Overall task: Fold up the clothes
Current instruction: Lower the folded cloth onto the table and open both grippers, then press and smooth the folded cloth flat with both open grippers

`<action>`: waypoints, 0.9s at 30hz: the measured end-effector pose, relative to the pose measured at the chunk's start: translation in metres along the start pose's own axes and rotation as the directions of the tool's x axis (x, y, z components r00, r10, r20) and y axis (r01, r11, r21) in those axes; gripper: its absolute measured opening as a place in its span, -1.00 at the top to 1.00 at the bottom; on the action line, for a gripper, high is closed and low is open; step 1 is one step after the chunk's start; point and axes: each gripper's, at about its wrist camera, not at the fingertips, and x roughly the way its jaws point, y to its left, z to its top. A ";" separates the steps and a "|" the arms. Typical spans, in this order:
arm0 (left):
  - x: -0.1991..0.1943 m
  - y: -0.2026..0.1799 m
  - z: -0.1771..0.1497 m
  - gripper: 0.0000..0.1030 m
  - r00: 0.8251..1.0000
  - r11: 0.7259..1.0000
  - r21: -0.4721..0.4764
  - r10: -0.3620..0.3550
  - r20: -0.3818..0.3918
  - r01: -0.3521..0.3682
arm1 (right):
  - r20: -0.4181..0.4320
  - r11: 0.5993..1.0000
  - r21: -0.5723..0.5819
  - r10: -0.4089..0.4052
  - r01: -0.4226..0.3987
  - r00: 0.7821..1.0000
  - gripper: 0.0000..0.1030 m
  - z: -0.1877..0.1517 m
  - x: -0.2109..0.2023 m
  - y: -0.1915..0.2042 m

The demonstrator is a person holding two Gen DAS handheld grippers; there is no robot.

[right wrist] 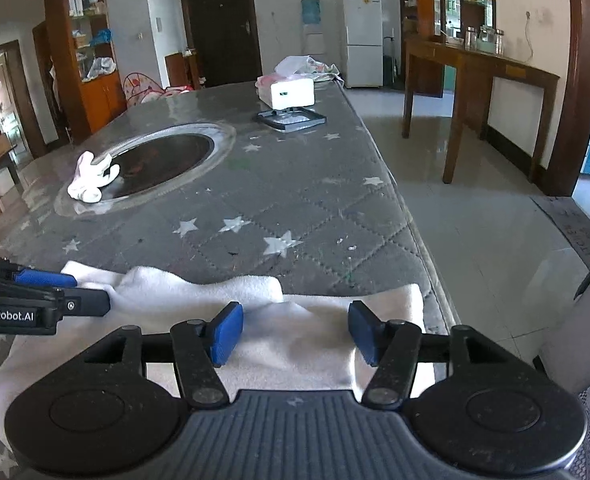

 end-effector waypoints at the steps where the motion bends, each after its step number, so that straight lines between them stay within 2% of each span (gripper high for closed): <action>1: 0.000 0.000 0.000 -0.02 1.000 1.000 -0.003 -0.002 -0.002 0.002 | 0.001 1.000 -0.007 -0.002 0.002 1.000 -0.18 0.001 0.000 0.001; 5: -0.007 0.002 0.002 -0.05 1.000 1.000 -0.006 -0.003 0.007 0.003 | 0.021 1.000 -0.029 -0.002 0.002 1.000 -0.22 0.003 -0.015 0.001; 7: -0.017 -0.001 0.001 -0.09 1.000 1.000 0.004 -0.001 0.025 0.001 | 0.029 0.999 -0.047 0.001 0.000 1.000 -0.42 0.002 -0.026 0.002; 13: -0.046 -0.014 -0.015 -0.18 0.998 0.997 0.073 -0.027 0.055 0.023 | 0.022 0.994 -0.106 -0.003 0.005 1.000 -0.50 -0.011 -0.055 0.004; 15: -0.052 -0.019 -0.025 -0.23 0.998 0.996 0.089 -0.035 0.051 0.030 | 0.013 0.992 -0.123 -0.008 0.010 1.000 -0.62 -0.017 -0.063 0.004; 22: -0.068 -0.034 -0.058 -0.30 0.998 0.989 0.136 -0.059 0.034 0.054 | -0.008 0.992 -0.121 -0.020 0.019 1.000 -0.63 -0.047 -0.084 0.003; 27: -0.077 -0.035 -0.076 -0.31 0.997 0.989 0.139 -0.057 0.046 0.051 | 0.043 0.993 -0.112 0.044 -0.039 0.998 -0.63 -0.063 -0.104 0.009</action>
